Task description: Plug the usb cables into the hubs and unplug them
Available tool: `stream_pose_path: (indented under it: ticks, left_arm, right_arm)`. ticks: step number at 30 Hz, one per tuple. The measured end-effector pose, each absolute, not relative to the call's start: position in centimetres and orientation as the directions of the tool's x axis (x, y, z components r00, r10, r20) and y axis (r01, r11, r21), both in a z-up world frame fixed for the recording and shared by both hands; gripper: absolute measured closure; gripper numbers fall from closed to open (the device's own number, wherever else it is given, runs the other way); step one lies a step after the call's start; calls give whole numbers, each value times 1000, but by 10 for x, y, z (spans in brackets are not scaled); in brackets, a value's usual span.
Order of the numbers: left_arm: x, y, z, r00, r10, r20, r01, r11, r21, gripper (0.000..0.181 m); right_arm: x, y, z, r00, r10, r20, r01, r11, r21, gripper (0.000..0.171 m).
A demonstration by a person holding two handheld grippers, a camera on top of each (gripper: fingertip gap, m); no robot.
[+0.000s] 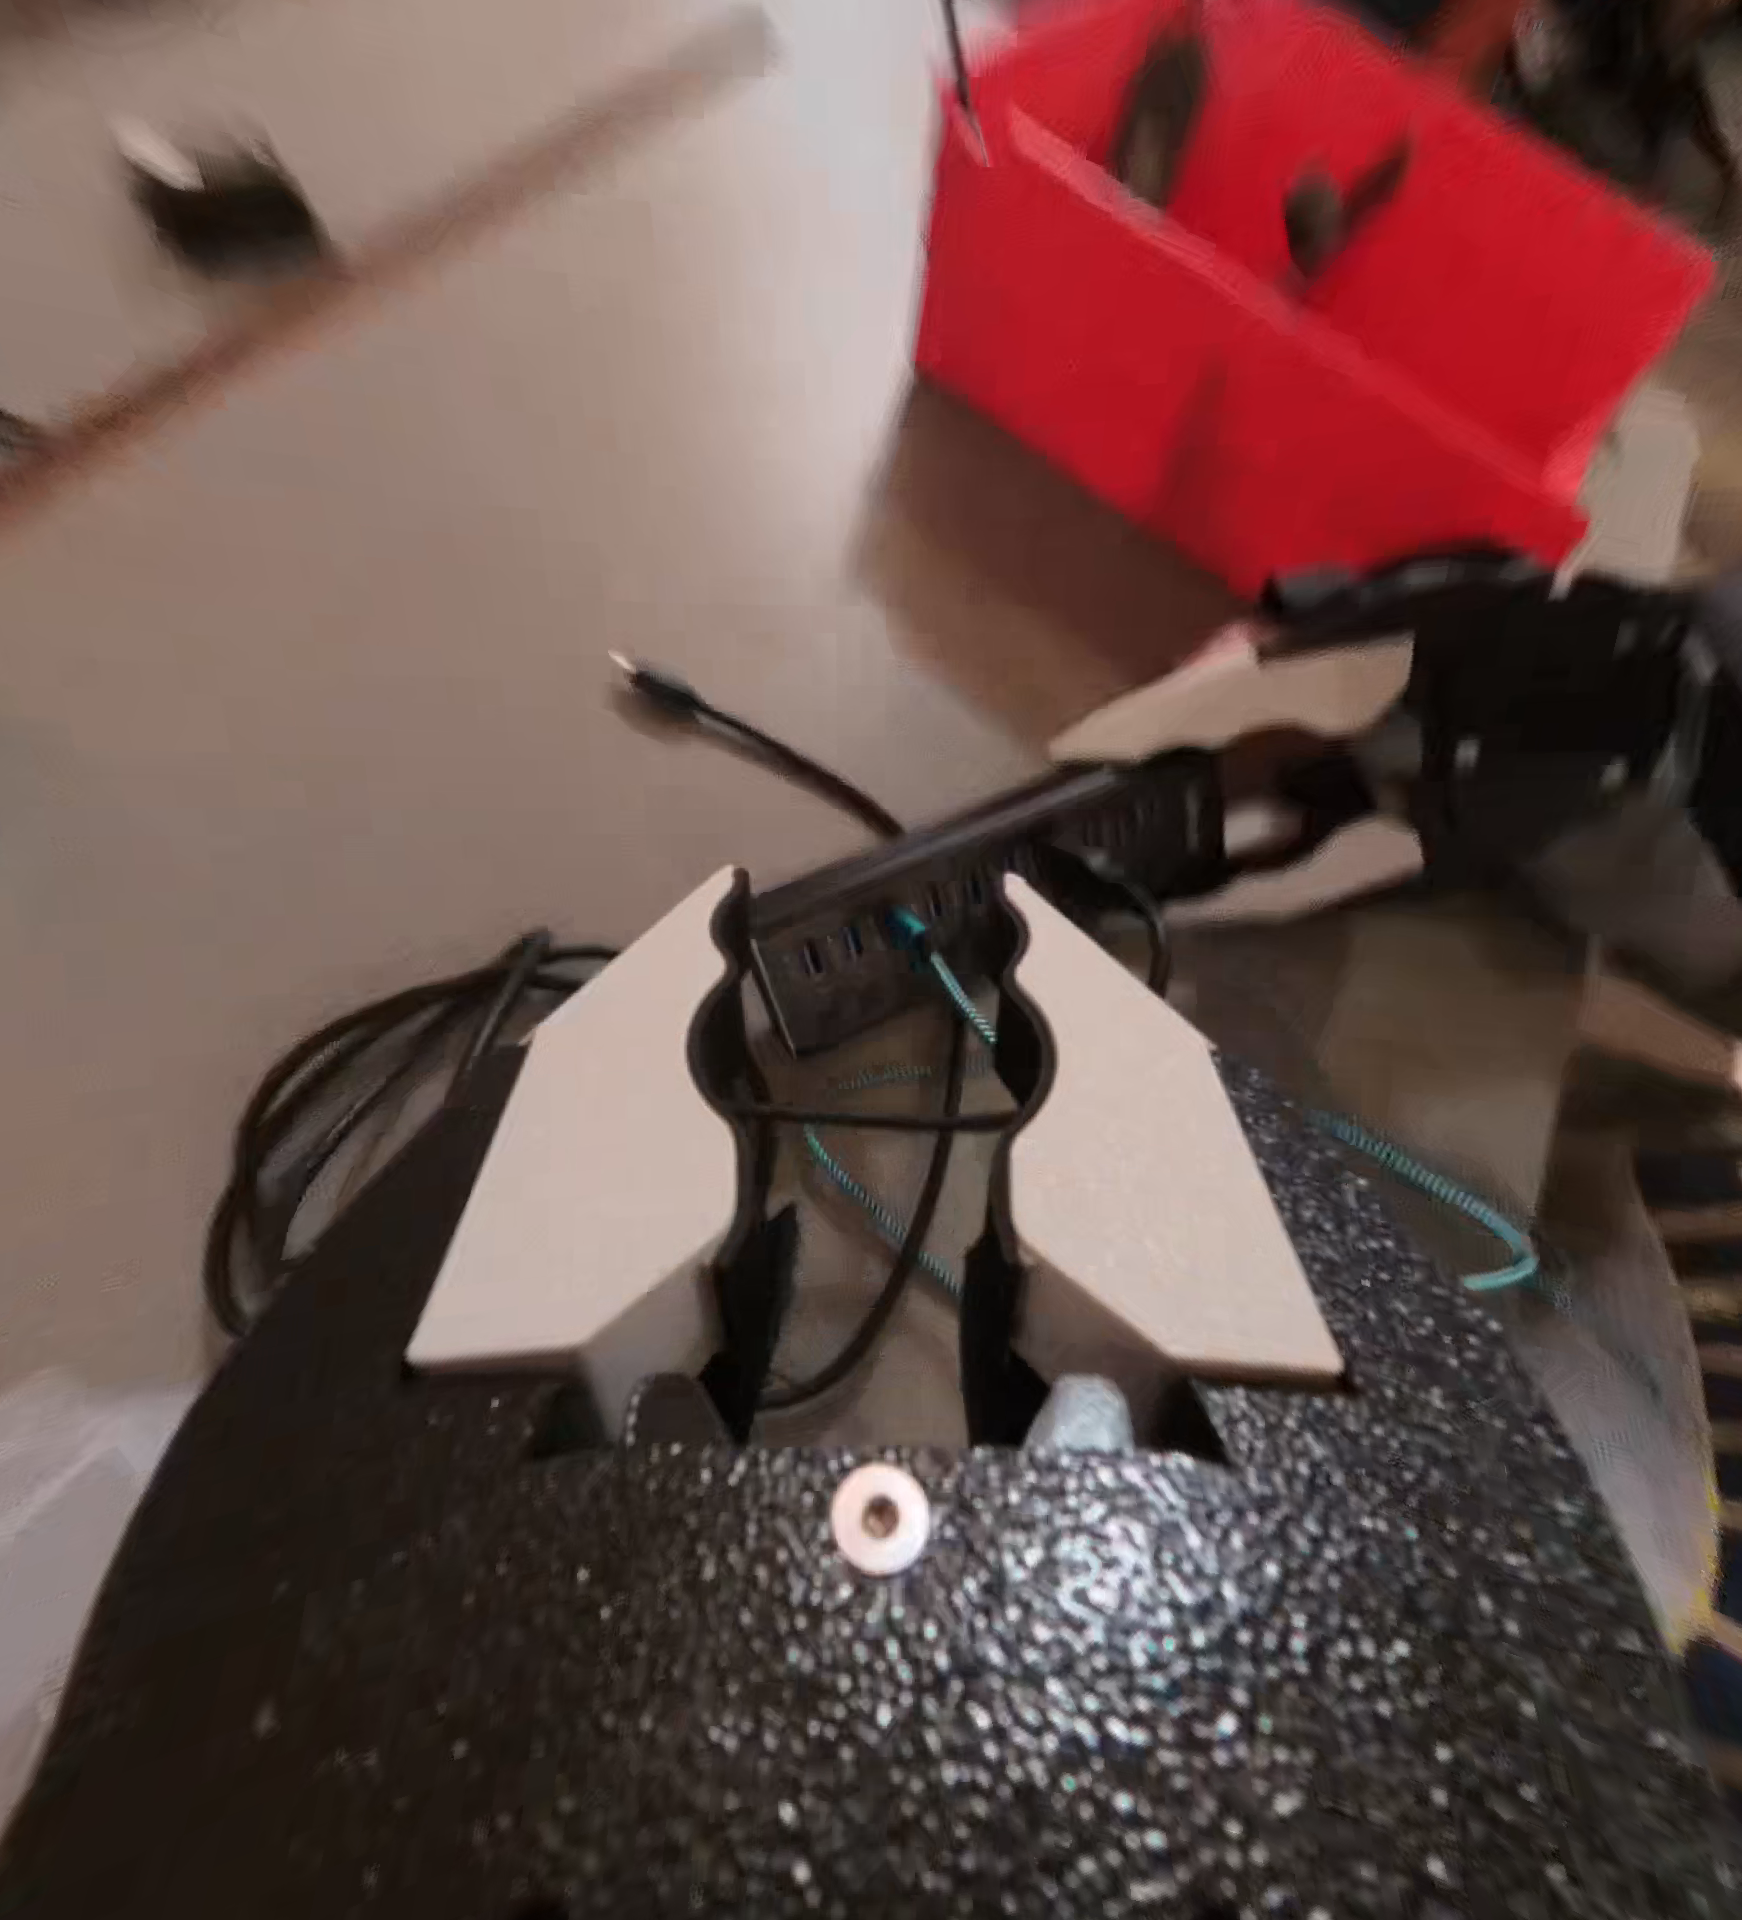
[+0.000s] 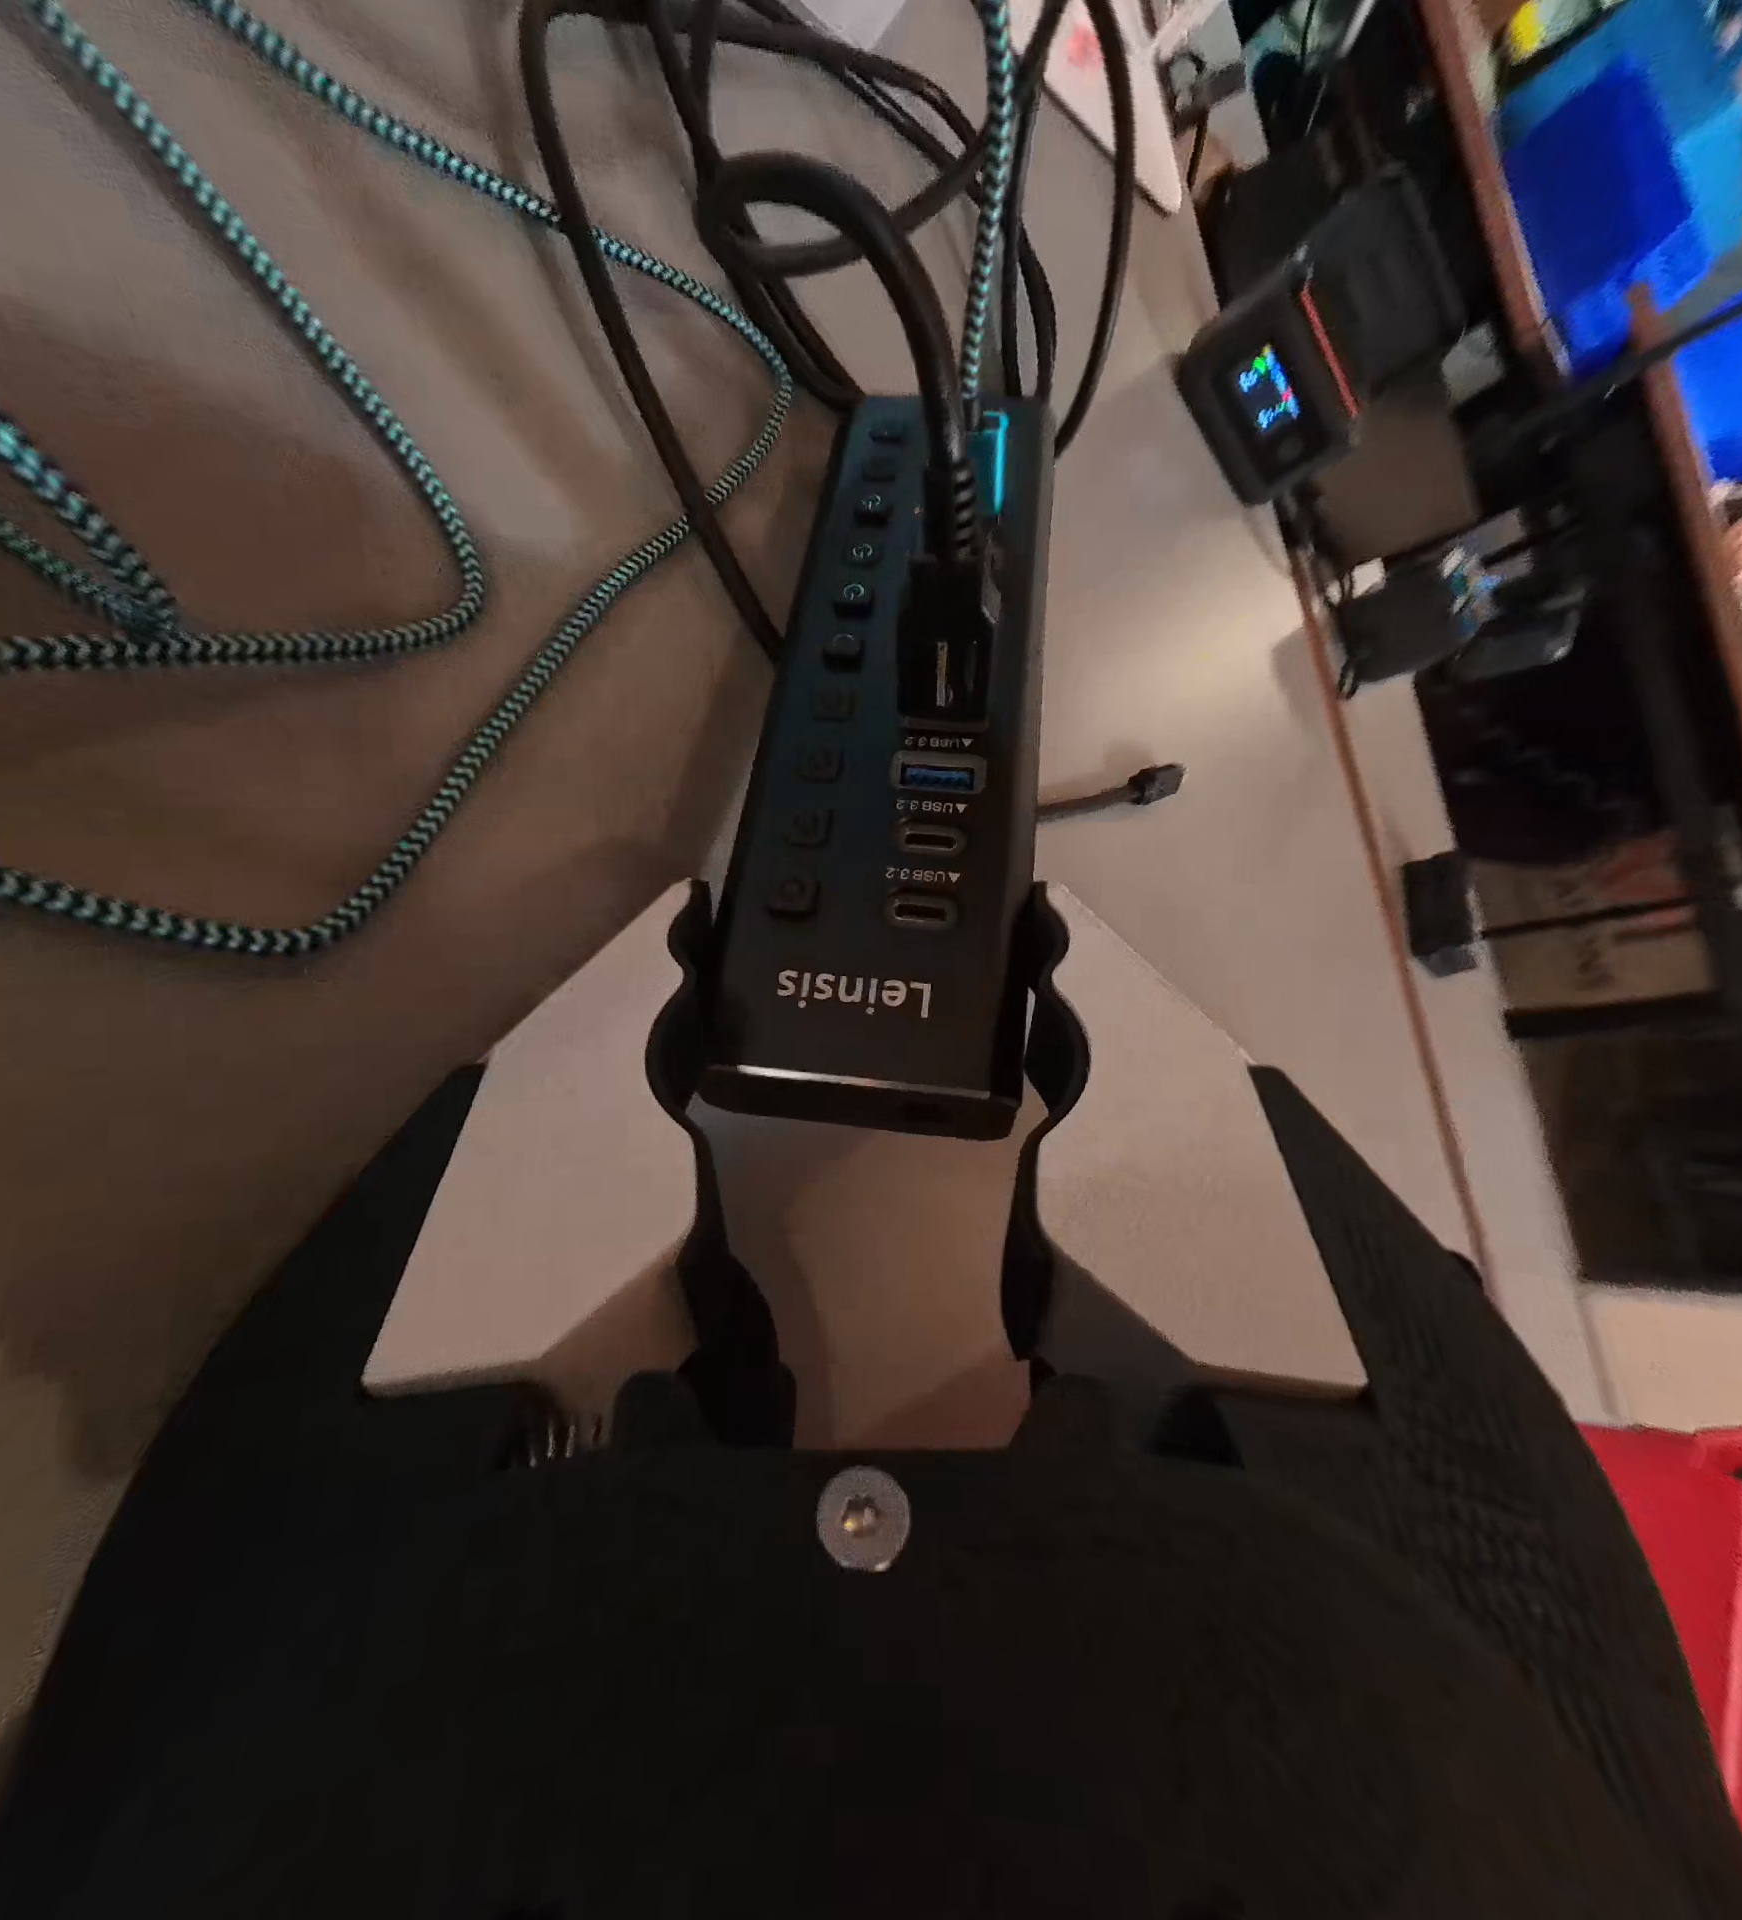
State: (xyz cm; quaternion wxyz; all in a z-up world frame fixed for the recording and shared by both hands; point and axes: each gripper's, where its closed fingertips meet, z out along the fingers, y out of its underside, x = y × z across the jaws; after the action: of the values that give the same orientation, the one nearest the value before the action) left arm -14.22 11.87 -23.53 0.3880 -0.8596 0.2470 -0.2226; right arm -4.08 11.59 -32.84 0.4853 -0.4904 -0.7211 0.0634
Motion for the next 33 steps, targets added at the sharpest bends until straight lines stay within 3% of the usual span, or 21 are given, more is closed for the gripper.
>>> stream_pose_path:
  ticks: [4,9,13,16,19,25,27,29,33]
  left_arm:
    - [-152,120,-292,694,-711,111,-592,-652,-474,125]
    - [-145,123,-309,492,-863,114,-779,-495,-386,109]
    - [-139,120,-324,374,-907,194,-813,-421,-402,106]
    - [-136,109,-331,350,-877,330,-803,-462,-376,127]
    - [-132,108,-333,356,-850,389,-785,-498,-369,137]
    - [-123,106,-333,303,-898,318,-786,-424,-450,128]
    - [-126,104,-334,333,-882,335,-782,-456,-424,147]
    - [-125,102,-332,368,-861,350,-757,-496,-426,148]
    - [-132,108,-322,480,-857,187,-726,-508,-464,154]
  right_arm:
    - [-42,113,-326,-80,706,704,623,587,-518,112]
    - [-42,111,-325,-98,652,752,603,640,-476,112]
    - [-43,110,-324,-109,625,773,590,667,-455,112]
    - [-42,109,-324,-117,618,777,581,677,-451,112]
    - [-39,109,-324,-125,616,778,575,684,-449,112]
    - [-30,117,-323,-159,586,795,575,709,-408,112]
    - [-29,116,-323,-172,572,802,578,718,-389,113]
    - [-28,119,-323,-166,567,807,604,705,-371,112]
    - [-19,134,-317,-84,628,774,675,607,-420,108]
